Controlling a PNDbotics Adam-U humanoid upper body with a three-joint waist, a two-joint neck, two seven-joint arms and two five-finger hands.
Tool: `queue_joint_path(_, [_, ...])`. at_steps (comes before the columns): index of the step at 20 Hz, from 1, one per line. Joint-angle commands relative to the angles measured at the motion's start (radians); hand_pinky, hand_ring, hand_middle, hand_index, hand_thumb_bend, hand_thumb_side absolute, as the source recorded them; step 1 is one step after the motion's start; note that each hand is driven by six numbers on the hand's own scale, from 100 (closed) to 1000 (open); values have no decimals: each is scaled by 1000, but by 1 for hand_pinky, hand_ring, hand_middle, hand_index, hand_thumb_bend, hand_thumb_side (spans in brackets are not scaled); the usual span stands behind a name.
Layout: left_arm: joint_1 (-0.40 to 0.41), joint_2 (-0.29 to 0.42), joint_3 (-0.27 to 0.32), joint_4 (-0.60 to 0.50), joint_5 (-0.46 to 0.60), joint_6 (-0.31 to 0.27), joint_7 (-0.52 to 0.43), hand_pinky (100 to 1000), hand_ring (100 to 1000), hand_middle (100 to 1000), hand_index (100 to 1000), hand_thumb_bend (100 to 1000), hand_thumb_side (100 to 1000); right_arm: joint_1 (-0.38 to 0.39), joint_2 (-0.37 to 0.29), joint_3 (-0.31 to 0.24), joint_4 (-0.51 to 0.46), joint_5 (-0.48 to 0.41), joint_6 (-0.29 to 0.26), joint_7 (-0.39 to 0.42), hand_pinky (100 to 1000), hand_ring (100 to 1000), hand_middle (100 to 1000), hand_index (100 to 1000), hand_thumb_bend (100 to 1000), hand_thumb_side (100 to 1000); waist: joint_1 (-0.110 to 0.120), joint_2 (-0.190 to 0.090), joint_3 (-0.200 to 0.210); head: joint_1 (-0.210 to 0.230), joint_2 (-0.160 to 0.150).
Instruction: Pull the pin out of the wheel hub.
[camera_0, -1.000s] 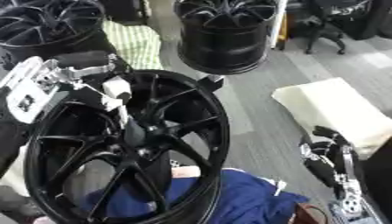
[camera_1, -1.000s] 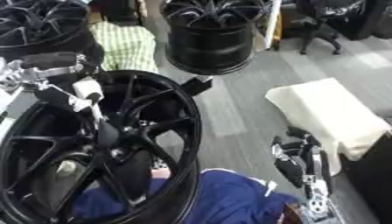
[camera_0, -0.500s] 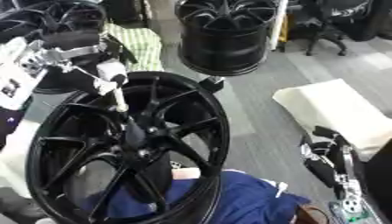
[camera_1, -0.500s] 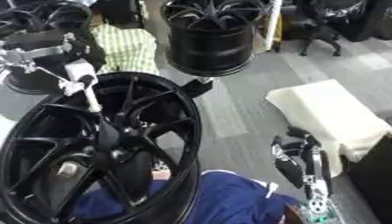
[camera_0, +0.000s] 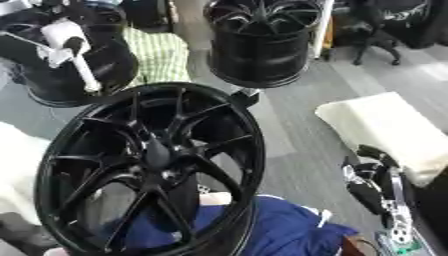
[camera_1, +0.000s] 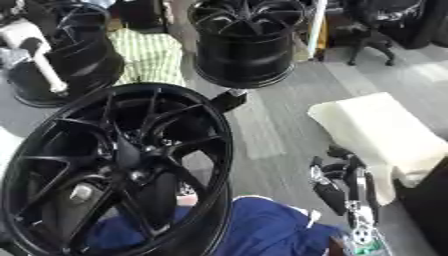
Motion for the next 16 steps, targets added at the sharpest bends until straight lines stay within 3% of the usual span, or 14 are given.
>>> queue_joint_path(1, [38, 89, 48, -25, 18, -247, -275, 356, 357, 550, 804, 100, 271, -4, -13, -10, -12, 3, -1, -5, 532, 561, 687, 763, 199, 202, -3, -13, 4, -2, 0])
queue_joint_path(8, [268, 146, 156, -5, -42, -171, -243, 411, 400, 580, 825, 100, 260, -1, -8, -16, -15, 3, 1, -11, 532, 560, 686, 763, 196, 202, -12, -8, 18, -1, 7])
queue_joint_path(10, [336, 136, 199, -5, -67, -144, -215, 531, 486, 630, 857, 100, 190, -1, -5, -16, -15, 2, 1, -11, 532, 561, 686, 763, 194, 203, -14, -6, 20, 0, 8])
queue_joint_path(11, [362, 130, 215, -8, -82, -131, -196, 531, 486, 630, 857, 100, 190, -1, -4, -16, -15, 2, 1, -11, 532, 561, 686, 763, 194, 203, -15, -6, 20, 0, 8])
queue_joint_path(12, [395, 120, 236, -9, -96, -113, -174, 643, 595, 701, 872, 100, 156, -2, -3, -16, -14, 2, 1, -11, 532, 560, 686, 763, 194, 203, -17, -5, 21, 0, 8])
queue_joint_path(13, [432, 108, 260, -14, -109, -92, -150, 668, 621, 717, 877, 100, 100, -2, -2, -16, -15, 2, 1, -11, 532, 560, 686, 763, 187, 207, -18, -4, 20, 0, 9])
queue_joint_path(14, [469, 92, 283, -22, -116, -73, -127, 673, 628, 717, 877, 100, 267, -2, -2, -17, -15, 2, 2, -11, 532, 560, 686, 763, 193, 204, -20, -3, 20, -1, 9])
queue_joint_path(15, [501, 78, 301, -34, -117, -55, -110, 674, 629, 718, 877, 100, 281, -2, -1, -18, -16, 1, 2, -12, 532, 560, 686, 763, 193, 204, -21, -2, 20, -2, 9])
queue_joint_path(16, [534, 57, 322, -43, -104, -32, -99, 669, 629, 709, 876, 100, 381, -1, 0, -19, -16, 1, 3, -13, 532, 560, 686, 763, 191, 204, -24, -1, 21, -2, 8])
